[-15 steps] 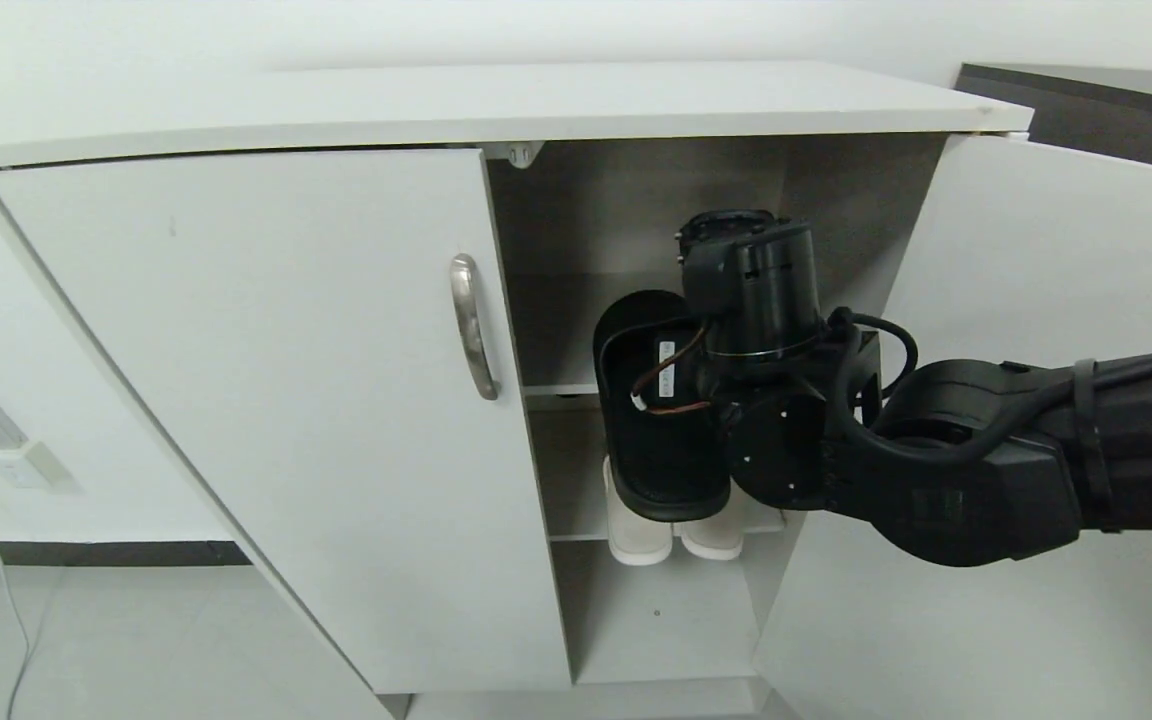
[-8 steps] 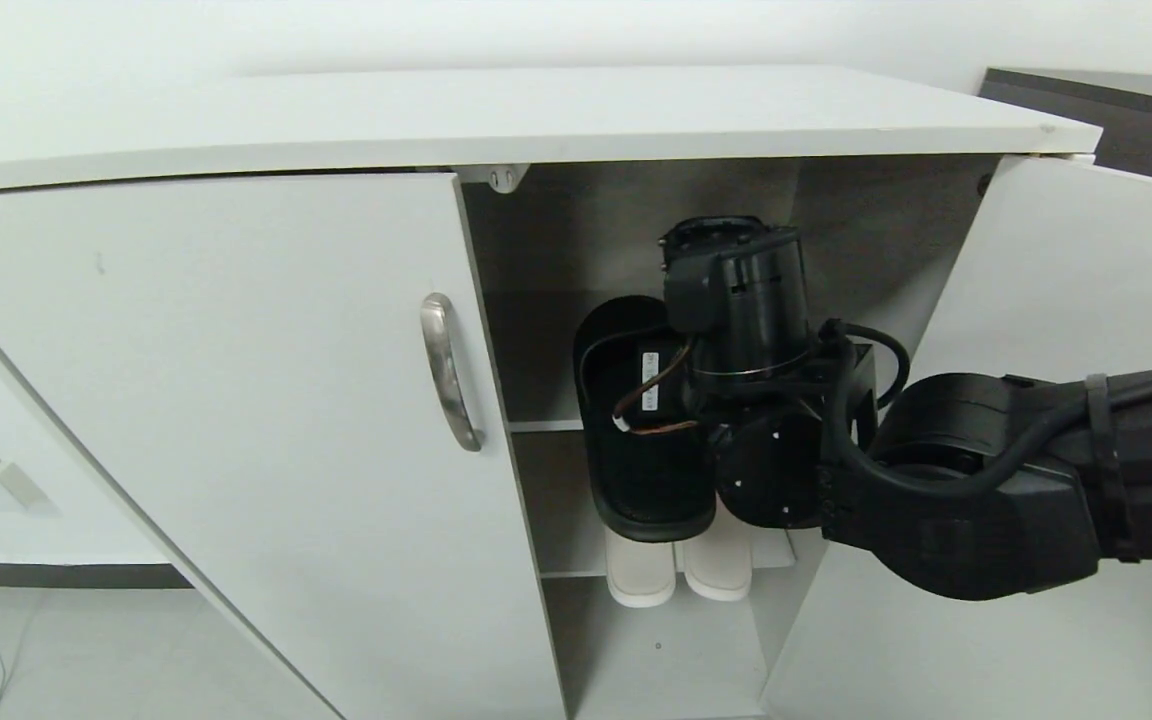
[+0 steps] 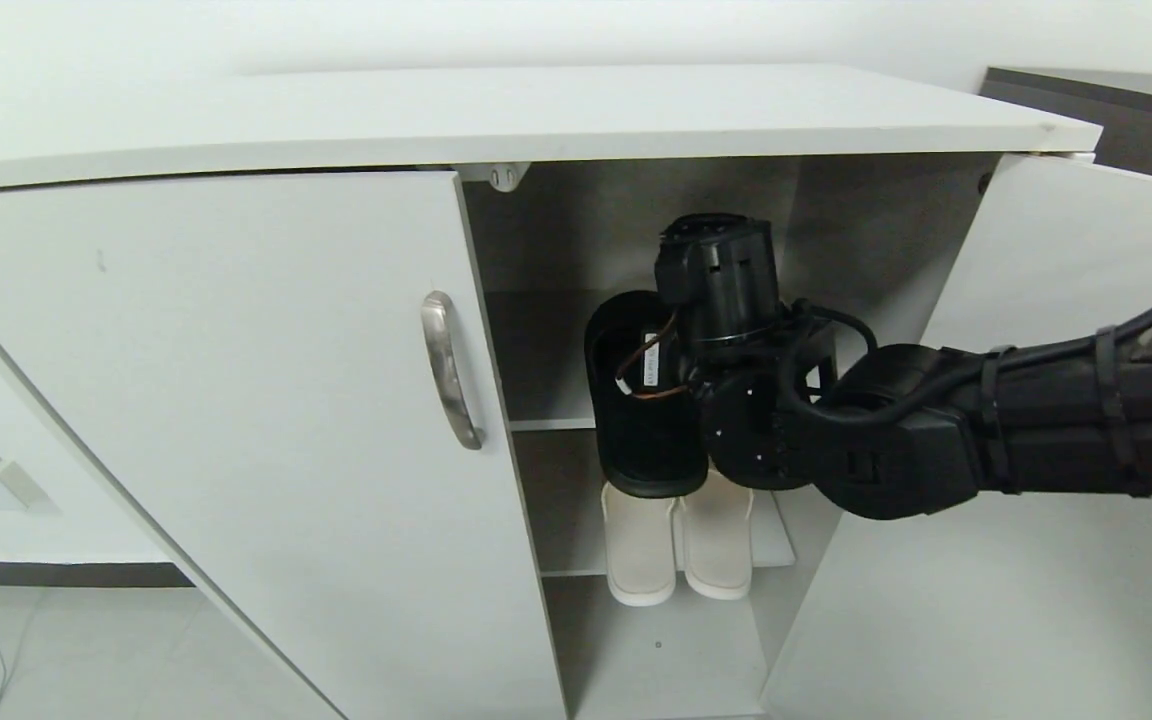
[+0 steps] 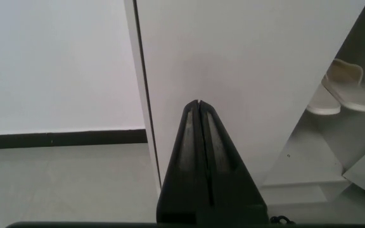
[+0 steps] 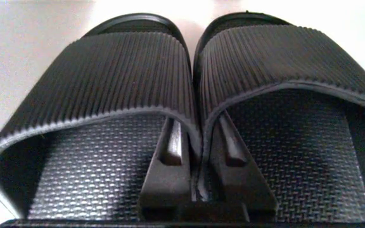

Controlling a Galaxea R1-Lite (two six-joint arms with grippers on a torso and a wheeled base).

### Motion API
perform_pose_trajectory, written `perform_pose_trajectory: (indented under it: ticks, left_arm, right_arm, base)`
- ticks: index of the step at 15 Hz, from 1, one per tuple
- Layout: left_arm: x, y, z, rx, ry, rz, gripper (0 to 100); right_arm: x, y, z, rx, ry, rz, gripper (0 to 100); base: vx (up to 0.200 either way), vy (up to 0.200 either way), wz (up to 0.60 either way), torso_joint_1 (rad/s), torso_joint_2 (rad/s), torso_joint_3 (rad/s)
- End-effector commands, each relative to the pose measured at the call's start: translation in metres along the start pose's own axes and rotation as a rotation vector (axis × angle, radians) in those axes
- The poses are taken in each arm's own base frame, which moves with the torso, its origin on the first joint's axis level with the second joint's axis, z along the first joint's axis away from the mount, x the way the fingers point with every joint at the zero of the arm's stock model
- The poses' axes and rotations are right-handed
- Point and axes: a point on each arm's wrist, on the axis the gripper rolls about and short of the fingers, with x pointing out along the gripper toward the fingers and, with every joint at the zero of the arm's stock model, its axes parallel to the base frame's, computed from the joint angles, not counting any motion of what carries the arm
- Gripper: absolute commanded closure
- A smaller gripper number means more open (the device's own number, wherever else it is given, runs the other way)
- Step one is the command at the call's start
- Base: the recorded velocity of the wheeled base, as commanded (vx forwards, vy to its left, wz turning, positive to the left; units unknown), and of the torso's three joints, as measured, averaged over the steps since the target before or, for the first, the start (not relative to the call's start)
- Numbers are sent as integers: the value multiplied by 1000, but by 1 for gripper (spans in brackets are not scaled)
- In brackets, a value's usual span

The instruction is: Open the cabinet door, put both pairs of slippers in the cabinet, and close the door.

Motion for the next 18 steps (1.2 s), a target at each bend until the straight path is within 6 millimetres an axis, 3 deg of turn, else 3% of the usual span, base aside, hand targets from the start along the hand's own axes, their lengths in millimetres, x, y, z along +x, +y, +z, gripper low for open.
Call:
perform_pose_trajectory:
  ticks: [1,6,18]
  left_arm:
    - [0,0,0,0,1,0,100]
    - [0,0,0,0,1,0,100]
    - [0,0,0,0,1,2,100]
  right_arm:
    - [28,1,0,7,2,-30,100]
    - [44,1,18,20,13,-38,100]
    - [58,6,13,33,26,-13,100]
  base:
    - [0,0,0,0,0,0]
    - [0,0,0,0,0,0]
    - [0,0,0,0,0,0]
